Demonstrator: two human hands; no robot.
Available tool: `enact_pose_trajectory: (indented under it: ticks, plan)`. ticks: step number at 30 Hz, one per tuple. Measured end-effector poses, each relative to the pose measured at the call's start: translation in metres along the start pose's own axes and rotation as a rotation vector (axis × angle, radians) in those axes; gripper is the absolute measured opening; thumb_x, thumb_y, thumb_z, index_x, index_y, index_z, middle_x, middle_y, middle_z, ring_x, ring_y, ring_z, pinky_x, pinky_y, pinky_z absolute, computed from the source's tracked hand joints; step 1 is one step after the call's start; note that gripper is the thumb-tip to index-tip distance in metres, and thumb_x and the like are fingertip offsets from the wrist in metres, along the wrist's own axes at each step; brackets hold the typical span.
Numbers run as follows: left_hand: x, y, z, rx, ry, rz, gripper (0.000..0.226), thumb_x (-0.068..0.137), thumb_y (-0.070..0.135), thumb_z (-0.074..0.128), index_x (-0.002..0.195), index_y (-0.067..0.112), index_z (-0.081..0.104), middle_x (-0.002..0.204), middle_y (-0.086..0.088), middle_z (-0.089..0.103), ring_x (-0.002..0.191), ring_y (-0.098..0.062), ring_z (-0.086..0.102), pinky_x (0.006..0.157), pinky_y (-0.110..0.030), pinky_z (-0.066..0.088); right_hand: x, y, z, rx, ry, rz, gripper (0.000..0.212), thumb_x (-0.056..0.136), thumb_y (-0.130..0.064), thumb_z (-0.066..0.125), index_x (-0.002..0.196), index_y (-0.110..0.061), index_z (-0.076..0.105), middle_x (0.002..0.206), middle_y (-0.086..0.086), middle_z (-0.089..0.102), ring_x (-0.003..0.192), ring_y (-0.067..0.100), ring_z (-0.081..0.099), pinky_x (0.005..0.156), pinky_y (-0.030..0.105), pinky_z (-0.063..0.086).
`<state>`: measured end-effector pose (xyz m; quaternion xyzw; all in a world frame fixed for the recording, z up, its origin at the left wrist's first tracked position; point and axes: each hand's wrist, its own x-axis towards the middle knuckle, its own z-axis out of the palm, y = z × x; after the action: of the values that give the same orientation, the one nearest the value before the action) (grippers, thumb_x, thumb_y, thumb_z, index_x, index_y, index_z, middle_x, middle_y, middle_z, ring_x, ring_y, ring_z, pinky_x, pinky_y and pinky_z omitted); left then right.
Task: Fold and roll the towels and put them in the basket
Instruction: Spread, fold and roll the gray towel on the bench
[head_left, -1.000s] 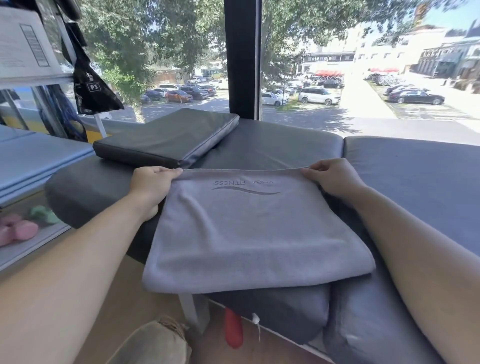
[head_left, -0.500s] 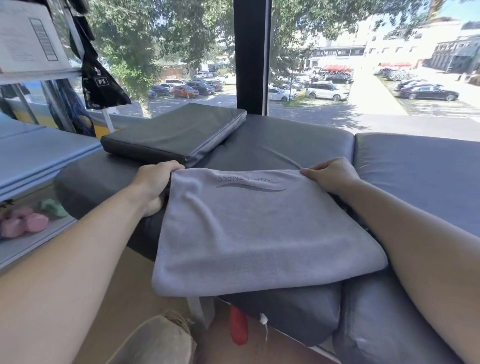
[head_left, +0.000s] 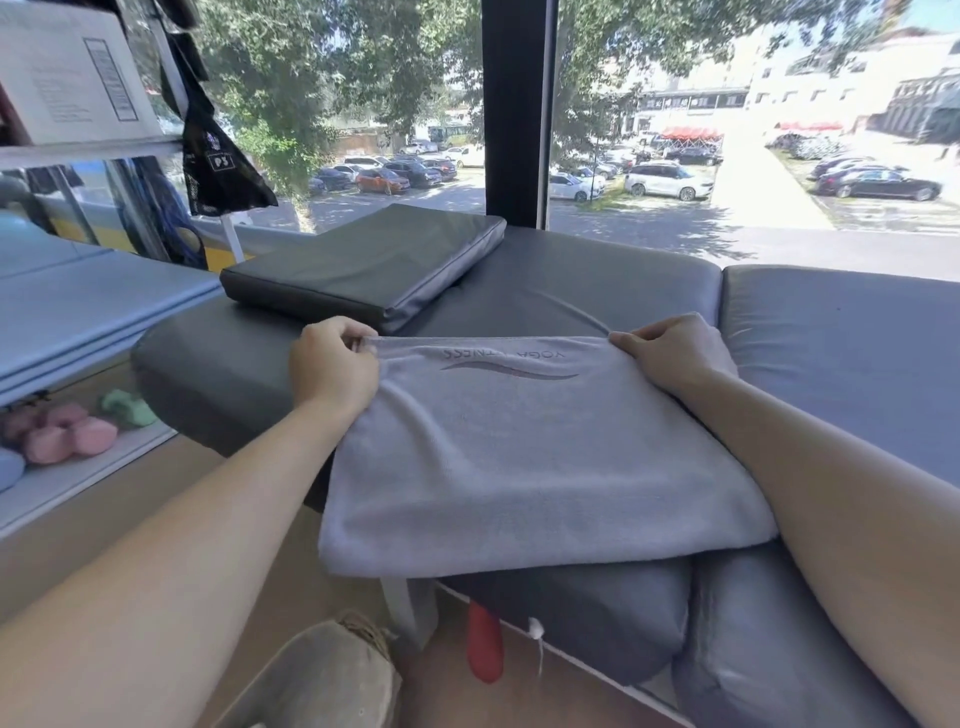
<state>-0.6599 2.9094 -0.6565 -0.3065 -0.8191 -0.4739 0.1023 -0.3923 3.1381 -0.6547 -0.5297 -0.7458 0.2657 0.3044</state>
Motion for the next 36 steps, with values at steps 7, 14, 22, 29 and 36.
enact_pose_trajectory:
  ticks: [7,14,22,29,36]
  plan:
    - [-0.016,0.002,-0.021,-0.268,0.231,-0.04,0.035,0.081,0.017,0.081,0.111,0.015,0.063,0.116,-0.002,0.065,0.103,-0.017,0.063,0.09,-0.03,0.052,-0.005,0.001,-0.012,0.119,-0.148,0.007,0.031,0.074,-0.059,0.082,0.088,-0.031,0.08,0.095,-0.011,0.075,0.091,0.012,0.069,0.088,0.03,0.055]
    - [-0.105,-0.004,-0.065,-0.253,0.154,-0.106,0.029,0.079,0.034,0.083,0.097,0.019,0.065,0.082,0.005,0.066,0.075,-0.008,0.061,0.073,-0.027,0.048,-0.011,-0.003,-0.027,0.121,-0.352,0.045,0.081,0.063,-0.067,0.084,0.12,-0.014,0.063,0.103,0.001,0.066,0.079,0.016,0.062,0.063,0.028,0.047]
    - [-0.14,-0.01,-0.075,-0.206,-0.239,-0.239,0.051,0.081,0.052,0.077,0.068,0.008,0.054,0.058,0.003,0.05,0.059,-0.02,0.045,0.057,-0.034,0.032,-0.064,-0.003,-0.073,0.368,-0.524,0.069,0.068,0.086,-0.021,0.08,0.145,-0.009,0.048,0.113,0.002,0.067,0.108,0.016,0.067,0.102,0.032,0.051]
    - [-0.155,-0.026,-0.08,-0.454,-0.412,-0.385,0.075,0.065,0.07,0.07,0.075,-0.002,0.055,0.072,-0.002,0.056,0.072,-0.016,0.049,0.073,-0.036,0.034,-0.139,0.011,-0.097,-0.106,-0.275,-0.032,0.053,0.078,-0.064,0.075,0.071,-0.012,0.067,0.064,0.002,0.062,0.064,0.021,0.056,0.062,0.032,0.042]
    - [-0.163,-0.022,-0.087,-0.59,-0.421,-0.469,0.039,0.085,0.043,0.077,0.075,0.011,0.057,0.076,-0.008,0.062,0.085,-0.032,0.072,0.064,-0.03,0.056,-0.161,0.022,-0.102,-0.189,-0.216,-0.038,0.053,0.078,-0.058,0.078,0.059,-0.014,0.056,0.05,-0.001,0.058,0.061,0.021,0.055,0.058,0.031,0.039]
